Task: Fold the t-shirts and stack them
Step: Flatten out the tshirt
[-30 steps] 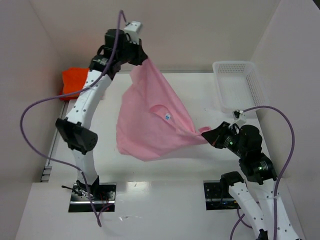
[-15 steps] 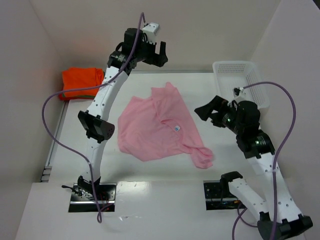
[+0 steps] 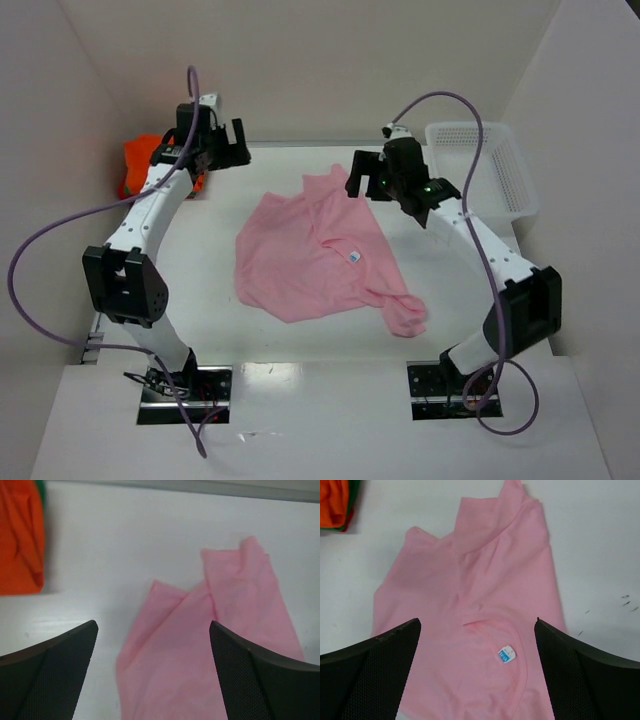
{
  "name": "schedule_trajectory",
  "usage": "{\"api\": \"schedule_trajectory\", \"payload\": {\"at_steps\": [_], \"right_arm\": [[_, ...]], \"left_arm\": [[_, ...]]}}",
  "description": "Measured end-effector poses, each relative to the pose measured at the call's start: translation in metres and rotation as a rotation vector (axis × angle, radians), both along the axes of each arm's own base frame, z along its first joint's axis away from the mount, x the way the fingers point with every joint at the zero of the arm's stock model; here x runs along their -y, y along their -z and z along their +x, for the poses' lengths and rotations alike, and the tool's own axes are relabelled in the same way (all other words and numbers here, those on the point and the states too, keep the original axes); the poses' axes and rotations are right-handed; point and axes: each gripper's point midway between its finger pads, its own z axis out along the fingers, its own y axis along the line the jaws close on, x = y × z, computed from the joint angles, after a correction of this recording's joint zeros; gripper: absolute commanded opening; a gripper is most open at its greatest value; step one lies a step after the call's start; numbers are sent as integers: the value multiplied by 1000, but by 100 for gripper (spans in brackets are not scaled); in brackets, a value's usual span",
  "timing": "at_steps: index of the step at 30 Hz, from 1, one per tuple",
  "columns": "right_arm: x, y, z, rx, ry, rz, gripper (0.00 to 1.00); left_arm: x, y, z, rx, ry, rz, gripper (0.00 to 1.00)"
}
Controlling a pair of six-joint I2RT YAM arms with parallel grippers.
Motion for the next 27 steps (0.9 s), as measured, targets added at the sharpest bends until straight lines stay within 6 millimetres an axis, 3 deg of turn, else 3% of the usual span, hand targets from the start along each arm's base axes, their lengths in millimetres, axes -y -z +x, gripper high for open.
{"api": "schedule_trajectory", "payload": {"at_steps": [2, 4, 9, 17, 23, 27], "right_arm": [[-10, 9, 14, 2, -11, -47, 100], [-20, 19, 31, 5, -17, -100, 100], [-60, 54, 63, -5, -64, -212, 100], [-123, 114, 75, -37, -139, -366, 100], [-134, 147, 73, -77, -151, -439, 100], [-133, 158, 86, -78, -110, -474, 100]], "left_arm": [[-27, 22, -4, -39, -66, -12, 100], [-42, 38, -5, -57, -102, -15, 100], [-39, 63, -7, -79, -91, -33, 100], [-47, 76, 5, -81, -70, -77, 100], [-59, 75, 7, -73, -75, -96, 100], [-61, 76, 8, -69, -69, -110, 100]]}}
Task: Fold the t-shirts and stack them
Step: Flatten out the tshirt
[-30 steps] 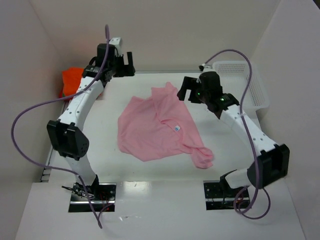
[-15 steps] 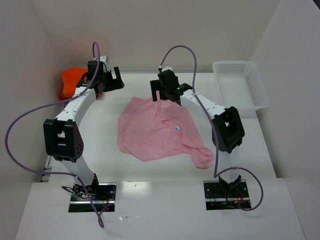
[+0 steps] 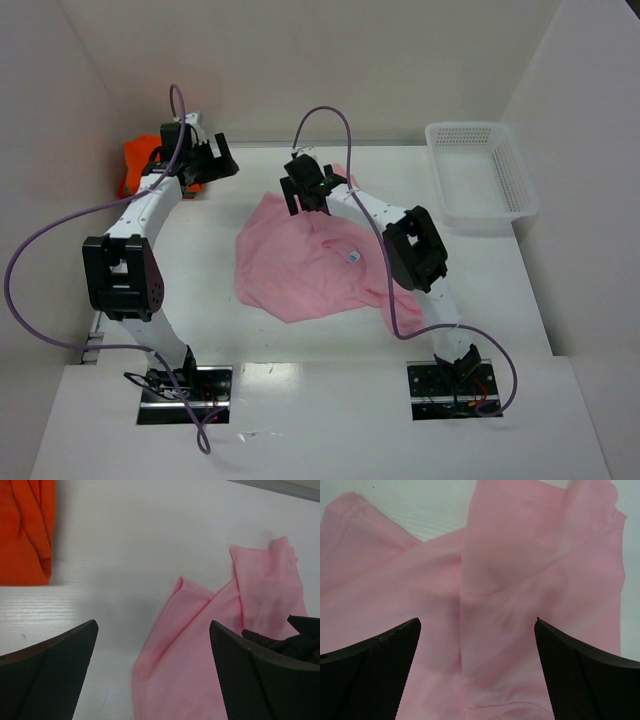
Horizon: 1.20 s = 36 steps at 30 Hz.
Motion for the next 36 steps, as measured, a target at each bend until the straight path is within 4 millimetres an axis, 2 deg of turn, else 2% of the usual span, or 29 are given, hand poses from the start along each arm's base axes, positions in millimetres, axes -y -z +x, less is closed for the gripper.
{"api": "schedule_trajectory", "payload": {"at_steps": [3, 7, 10, 18, 22, 25, 32, 34, 36], "right_arm": [[-3, 3, 9, 10, 20, -7, 100], [-10, 1, 24, 31, 41, -7, 92], [-15, 5, 32, 36, 50, -5, 92], [-3, 29, 23, -17, 76, -63, 88], [4, 42, 16, -43, 82, -91, 82], [6, 45, 15, -46, 87, -100, 79], [8, 44, 16, -37, 99, -106, 79], [9, 44, 17, -33, 103, -110, 73], [10, 43, 18, -27, 109, -114, 71]], "left_arm": [[1, 2, 0, -1, 6, -6, 100], [2, 8, -2, -12, 15, -13, 100], [2, 12, -1, -18, 17, -10, 100], [1, 14, 0, -18, 26, 1, 100], [-2, 16, 0, -23, 21, 0, 100], [-2, 17, 1, -27, 20, 0, 100], [-2, 18, 1, -26, 25, 0, 100], [-2, 18, 1, -28, 26, -1, 100], [-1, 19, 0, -29, 29, -4, 100]]}}
